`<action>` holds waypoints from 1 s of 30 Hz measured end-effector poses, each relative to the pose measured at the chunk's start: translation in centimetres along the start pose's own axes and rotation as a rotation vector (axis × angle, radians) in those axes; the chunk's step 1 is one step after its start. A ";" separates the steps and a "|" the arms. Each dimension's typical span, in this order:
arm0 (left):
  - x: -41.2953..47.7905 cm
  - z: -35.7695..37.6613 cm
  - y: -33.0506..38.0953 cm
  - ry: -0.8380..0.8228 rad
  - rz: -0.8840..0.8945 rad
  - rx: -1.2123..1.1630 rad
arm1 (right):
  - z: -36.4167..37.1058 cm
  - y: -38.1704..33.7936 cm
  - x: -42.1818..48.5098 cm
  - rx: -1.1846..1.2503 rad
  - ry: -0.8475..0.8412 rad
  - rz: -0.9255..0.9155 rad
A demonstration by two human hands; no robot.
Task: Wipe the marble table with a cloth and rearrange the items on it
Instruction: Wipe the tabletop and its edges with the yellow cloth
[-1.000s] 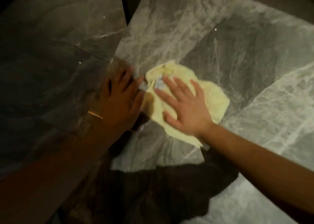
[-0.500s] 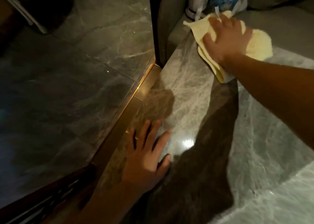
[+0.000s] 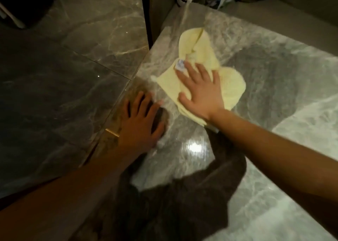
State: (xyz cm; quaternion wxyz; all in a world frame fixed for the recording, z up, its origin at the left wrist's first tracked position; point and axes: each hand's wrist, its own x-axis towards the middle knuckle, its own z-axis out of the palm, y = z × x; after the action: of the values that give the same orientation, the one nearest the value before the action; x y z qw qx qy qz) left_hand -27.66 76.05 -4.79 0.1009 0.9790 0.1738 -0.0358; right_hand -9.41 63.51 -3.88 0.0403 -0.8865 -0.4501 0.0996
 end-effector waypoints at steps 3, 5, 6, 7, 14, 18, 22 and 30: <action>-0.1 0.3 0.1 0.029 0.017 0.020 | 1.5 -2.8 -7.2 -0.002 -0.016 -0.063; -0.1 0.3 0.1 0.036 0.015 0.036 | 2.3 -4.4 -12.1 -0.011 -0.028 -0.104; -0.1 0.3 0.1 0.041 0.012 0.046 | 2.8 -5.2 -14.6 -0.008 -0.027 -0.112; -0.1 0.3 0.1 0.039 0.010 0.057 | 3.2 -5.9 -17.0 -0.002 -0.027 -0.114; -0.2 0.2 0.1 0.028 0.022 0.048 | 5.0 -7.8 -23.2 0.021 0.027 -0.086; -0.2 0.3 0.2 0.058 0.017 0.017 | 3.6 -5.9 -18.2 0.044 0.055 0.081; 0.2 0.5 -0.1 0.116 0.039 0.012 | 1.9 -2.4 -8.9 0.023 0.064 0.144; 0.3 0.0 -0.2 -0.033 -0.006 -0.047 | -1.3 4.2 10.9 -0.001 0.139 0.233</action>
State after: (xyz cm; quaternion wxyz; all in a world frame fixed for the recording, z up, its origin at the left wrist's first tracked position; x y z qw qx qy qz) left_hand -27.48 76.31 -4.85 0.1265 0.9751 0.1756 -0.0479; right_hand 0.45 69.85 -4.78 0.0591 -0.9376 -0.3402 0.0419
